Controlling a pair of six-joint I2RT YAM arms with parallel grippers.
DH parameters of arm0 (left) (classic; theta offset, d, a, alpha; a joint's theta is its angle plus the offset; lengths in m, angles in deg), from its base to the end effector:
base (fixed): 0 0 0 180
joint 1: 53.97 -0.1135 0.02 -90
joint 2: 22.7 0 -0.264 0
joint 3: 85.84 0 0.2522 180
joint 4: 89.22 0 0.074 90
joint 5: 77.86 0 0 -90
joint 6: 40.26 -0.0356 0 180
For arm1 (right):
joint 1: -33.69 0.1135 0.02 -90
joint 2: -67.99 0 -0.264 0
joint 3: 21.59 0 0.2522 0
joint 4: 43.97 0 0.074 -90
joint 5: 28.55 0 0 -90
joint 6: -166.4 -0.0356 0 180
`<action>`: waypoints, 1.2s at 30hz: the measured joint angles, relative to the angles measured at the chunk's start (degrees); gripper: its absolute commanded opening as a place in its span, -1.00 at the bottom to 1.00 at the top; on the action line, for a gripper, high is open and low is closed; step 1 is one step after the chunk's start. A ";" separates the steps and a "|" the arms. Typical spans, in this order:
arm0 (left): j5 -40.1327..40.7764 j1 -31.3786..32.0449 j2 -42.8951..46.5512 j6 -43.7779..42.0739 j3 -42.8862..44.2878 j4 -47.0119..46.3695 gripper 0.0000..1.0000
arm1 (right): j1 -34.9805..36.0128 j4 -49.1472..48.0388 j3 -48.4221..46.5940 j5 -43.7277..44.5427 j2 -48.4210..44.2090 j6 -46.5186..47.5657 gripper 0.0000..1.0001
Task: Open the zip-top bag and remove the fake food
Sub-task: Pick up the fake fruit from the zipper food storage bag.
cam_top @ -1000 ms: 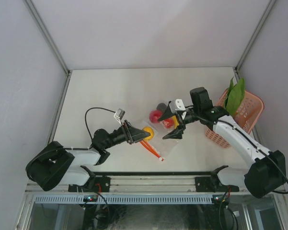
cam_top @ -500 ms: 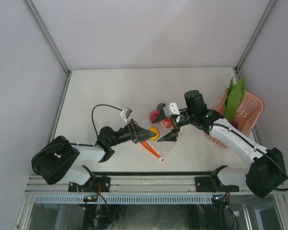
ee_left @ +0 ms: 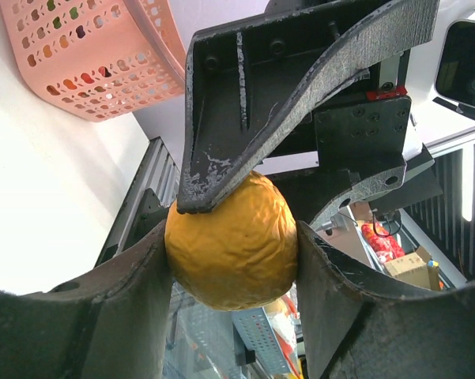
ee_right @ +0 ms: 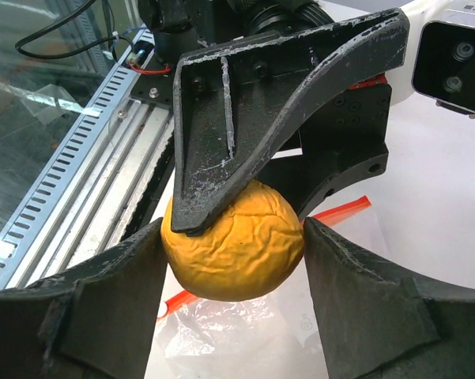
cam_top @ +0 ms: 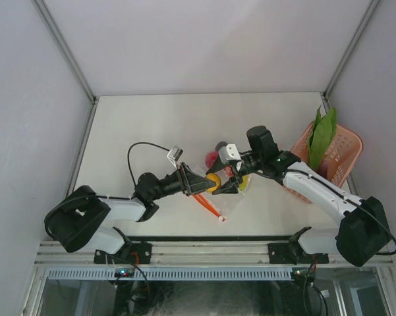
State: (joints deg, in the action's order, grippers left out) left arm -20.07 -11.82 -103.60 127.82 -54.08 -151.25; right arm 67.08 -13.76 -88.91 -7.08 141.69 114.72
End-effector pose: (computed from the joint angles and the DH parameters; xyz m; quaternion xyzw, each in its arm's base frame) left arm 0.1687 -0.1783 0.2067 0.0217 0.6365 -0.7376 0.2245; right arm 0.2042 0.1743 0.2870 -0.6375 0.4502 0.4865 0.3927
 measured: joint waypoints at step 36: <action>5.07 0.26 9.68 -4.81 -6.08 3.56 0.99 | -6.12 18.58 -6.84 -3.56 1.77 12.76 -0.80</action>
State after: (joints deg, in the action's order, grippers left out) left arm -15.00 -11.55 -93.92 123.01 -60.16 -147.69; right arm 60.96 4.82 -95.76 -10.65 143.46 127.49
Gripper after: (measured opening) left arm 0.997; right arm 0.581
